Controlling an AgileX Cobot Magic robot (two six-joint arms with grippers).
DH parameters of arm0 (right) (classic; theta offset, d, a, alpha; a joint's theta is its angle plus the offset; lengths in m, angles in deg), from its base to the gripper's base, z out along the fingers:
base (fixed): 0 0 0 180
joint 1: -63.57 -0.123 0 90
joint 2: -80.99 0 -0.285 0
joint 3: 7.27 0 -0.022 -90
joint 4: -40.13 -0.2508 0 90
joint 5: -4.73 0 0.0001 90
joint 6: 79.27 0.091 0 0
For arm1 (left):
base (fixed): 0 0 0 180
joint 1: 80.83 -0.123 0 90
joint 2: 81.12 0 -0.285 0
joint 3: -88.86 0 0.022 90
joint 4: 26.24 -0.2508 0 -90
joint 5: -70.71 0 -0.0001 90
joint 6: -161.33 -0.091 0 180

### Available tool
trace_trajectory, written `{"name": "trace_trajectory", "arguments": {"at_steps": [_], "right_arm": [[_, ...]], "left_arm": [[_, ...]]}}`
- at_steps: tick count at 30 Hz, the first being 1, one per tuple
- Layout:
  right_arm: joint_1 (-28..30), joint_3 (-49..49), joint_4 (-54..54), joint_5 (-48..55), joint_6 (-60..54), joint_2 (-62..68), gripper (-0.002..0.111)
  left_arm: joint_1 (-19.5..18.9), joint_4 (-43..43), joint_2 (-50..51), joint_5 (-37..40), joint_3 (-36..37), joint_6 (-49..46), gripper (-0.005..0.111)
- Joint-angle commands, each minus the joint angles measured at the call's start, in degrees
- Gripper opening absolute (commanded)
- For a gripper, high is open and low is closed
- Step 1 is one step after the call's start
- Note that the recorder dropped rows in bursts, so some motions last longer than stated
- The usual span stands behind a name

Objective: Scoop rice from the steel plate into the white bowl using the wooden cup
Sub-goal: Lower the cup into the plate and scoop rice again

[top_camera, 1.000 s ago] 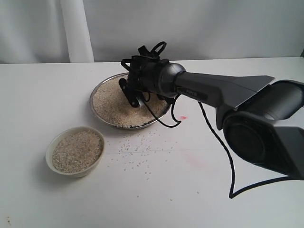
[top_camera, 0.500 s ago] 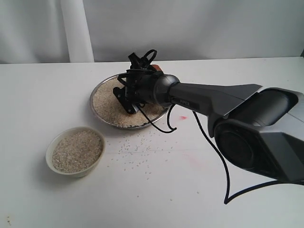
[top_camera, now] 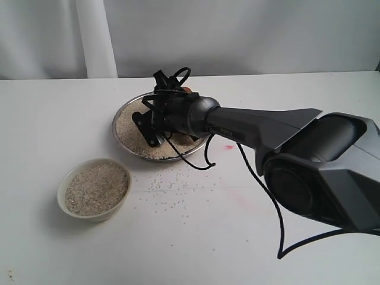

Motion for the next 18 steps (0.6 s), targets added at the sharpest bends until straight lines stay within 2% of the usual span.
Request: {"name": "trace_trajectory", "arguments": {"at_steps": [1, 10, 18], "right_arm": [[-1.0, 0.0, -3.2, -1.7, 1.3, 1.9, 0.0], [-1.4, 0.0, -9.5, -6.6, 7.5, 2.3, 0.0], [-0.6, 0.0, -23.5, -7.2, 10.8, 2.3, 0.0]], "left_arm": [[0.2, 0.5, 0.0, -0.6, 0.1, 0.3, 0.0], [0.2, 0.5, 0.0, -0.6, 0.1, 0.3, 0.0], [0.2, 0.5, 0.0, -0.6, 0.1, 0.3, 0.0]]}}
